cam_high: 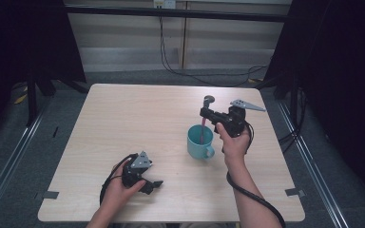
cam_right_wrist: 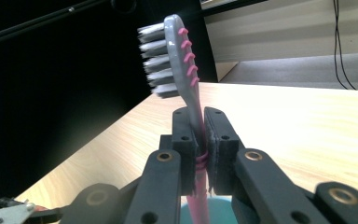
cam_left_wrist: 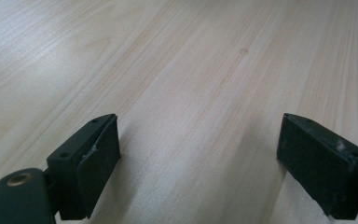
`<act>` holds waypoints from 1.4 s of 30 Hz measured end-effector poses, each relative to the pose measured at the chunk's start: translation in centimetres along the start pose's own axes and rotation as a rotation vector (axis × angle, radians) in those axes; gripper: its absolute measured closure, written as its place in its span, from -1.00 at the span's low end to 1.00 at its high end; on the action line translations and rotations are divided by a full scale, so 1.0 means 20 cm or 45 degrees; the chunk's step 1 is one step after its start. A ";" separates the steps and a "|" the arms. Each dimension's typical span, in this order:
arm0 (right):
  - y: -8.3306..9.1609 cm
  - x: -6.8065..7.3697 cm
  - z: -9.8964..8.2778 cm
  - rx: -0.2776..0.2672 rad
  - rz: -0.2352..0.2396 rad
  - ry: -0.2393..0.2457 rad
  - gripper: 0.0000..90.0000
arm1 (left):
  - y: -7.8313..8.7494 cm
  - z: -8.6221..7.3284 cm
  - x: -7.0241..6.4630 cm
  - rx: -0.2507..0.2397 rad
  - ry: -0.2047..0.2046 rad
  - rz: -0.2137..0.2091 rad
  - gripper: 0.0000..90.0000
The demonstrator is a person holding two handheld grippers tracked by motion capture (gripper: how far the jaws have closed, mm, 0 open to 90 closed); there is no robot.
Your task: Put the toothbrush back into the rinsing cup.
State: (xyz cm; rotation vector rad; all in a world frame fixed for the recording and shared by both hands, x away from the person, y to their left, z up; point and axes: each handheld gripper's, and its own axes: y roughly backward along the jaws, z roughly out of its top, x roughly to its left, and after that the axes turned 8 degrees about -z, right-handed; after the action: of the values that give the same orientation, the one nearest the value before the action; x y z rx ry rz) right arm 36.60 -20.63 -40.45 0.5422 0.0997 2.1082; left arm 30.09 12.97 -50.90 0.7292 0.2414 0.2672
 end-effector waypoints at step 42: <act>0.01 -0.07 -0.16 0.023 -0.096 0.032 0.81 | 0.00 0.00 0.00 -0.002 0.000 -0.004 -0.72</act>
State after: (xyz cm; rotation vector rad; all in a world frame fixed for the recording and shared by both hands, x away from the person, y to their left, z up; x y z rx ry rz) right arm 35.78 -21.57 -43.67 0.5153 0.1516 2.0429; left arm 30.10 12.96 -50.92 0.7269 0.2421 0.2639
